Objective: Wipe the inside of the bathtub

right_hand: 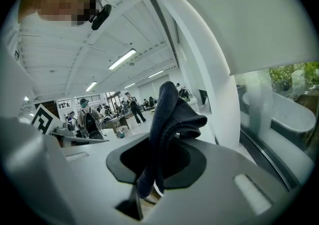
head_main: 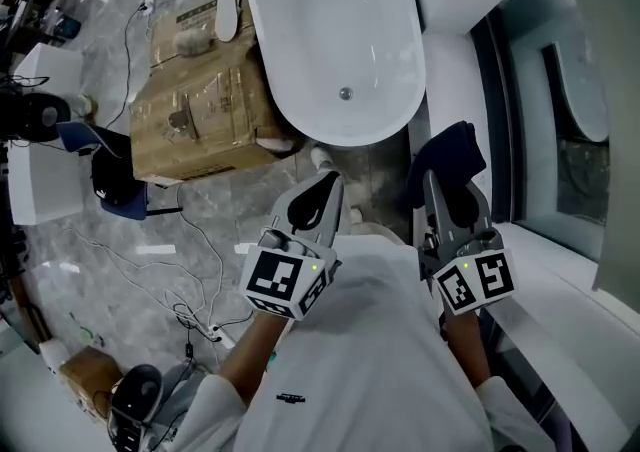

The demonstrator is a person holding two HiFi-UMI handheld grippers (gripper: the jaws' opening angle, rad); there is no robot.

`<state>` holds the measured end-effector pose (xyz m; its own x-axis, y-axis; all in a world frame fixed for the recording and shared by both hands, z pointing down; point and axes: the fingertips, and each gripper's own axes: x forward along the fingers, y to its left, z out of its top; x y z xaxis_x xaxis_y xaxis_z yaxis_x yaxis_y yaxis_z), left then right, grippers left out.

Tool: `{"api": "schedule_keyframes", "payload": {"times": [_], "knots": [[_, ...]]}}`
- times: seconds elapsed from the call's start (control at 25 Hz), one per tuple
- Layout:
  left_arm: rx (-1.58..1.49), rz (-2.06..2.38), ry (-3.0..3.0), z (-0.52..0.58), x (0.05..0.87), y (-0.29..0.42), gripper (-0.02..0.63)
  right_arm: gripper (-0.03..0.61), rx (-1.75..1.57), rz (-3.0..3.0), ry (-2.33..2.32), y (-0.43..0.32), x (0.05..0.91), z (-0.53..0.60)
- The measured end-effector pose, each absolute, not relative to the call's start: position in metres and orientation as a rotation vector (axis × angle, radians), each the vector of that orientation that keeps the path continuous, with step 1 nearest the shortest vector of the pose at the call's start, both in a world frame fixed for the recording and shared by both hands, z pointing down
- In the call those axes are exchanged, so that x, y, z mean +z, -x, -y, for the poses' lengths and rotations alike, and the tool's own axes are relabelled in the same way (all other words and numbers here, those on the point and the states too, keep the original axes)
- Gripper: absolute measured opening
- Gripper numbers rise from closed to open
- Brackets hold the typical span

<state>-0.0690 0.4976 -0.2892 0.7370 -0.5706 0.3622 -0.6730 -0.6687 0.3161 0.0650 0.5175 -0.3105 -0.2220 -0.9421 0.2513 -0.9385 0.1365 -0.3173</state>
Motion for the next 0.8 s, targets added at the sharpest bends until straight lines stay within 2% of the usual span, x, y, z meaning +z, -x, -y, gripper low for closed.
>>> {"api": "schedule_keyframes", "payload": {"times": [0.52,0.8], "knots": [[0.272,0.927,-2.48,-0.343,-0.307,0.07,0.0,0.067,-0.67,-2.378,1.996,-0.073,-0.322,-0.342],[0.28,0.889,-2.495,-0.288,-0.314,0.069,0.0,0.067,-0.646,-2.434,2.016,-0.071,-0.337,-0.287]]}}
